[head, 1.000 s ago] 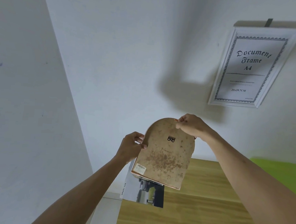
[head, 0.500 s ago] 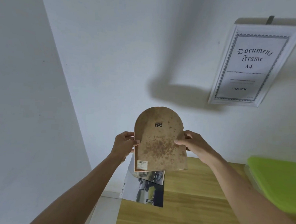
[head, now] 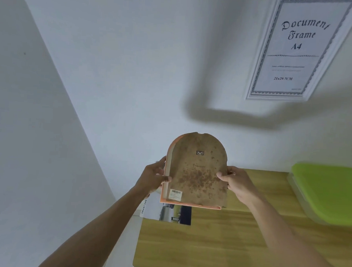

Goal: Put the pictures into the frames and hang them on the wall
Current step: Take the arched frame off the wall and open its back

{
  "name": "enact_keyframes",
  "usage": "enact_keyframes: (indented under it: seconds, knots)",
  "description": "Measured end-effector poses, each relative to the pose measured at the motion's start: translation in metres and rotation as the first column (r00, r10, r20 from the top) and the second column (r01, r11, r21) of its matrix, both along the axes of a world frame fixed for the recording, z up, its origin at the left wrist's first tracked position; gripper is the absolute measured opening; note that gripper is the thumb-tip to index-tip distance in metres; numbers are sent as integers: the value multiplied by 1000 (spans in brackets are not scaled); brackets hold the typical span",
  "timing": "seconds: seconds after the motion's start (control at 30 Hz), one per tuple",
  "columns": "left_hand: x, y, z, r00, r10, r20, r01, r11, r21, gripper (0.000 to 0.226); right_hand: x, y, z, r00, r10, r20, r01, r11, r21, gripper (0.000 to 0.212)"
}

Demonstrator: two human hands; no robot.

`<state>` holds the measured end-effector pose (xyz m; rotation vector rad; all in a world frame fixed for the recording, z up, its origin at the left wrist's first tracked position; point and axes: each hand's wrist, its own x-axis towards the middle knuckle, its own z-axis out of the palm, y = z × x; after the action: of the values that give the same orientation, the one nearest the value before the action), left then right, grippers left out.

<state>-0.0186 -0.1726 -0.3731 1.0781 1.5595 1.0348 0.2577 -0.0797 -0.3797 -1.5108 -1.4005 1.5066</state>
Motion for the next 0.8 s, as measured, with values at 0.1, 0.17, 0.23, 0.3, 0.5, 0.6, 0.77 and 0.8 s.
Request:
enact_keyframes:
  seconds: [0.1, 0.17, 0.23, 0.3, 0.5, 0.6, 0.77, 0.8]
  knots:
    - [15, 3, -7, 995, 39, 93, -32, 997, -70, 71, 15, 1, -15, 1000, -16, -1, 16, 999, -30, 12]
    - [26, 9, -14, 990, 57, 130, -44, 994, -101, 69, 29, 3, -22, 1000, -26, 8, 27, 999, -43, 14]
    - [39, 17, -19, 986, 76, 150, -58, 991, -118, 68, 46, 7, -27, 999, -21, 36, 23, 998, -52, 16]
    - [54, 24, -24, 977, 121, 173, -97, 985, -143, 71, 63, 10, -28, 998, -4, 67, 9, 998, -69, 19]
    - [98, 45, -42, 969, 165, 184, -129, 973, -193, 76, 120, 29, -40, 997, 62, 50, -51, 980, -195, 47]
    - [118, 51, -50, 961, 197, 195, -154, 964, -215, 76, 146, 43, -54, 999, -14, 41, 21, 983, -181, 60]
    - [141, 54, -70, 950, 263, 166, -216, 942, -258, 76, 194, 67, -89, 994, -100, 49, 108, 972, -208, 73]
    - [143, 54, -75, 948, 276, 157, -229, 937, -264, 76, 204, 71, -95, 992, -110, 55, 119, 971, -208, 74]
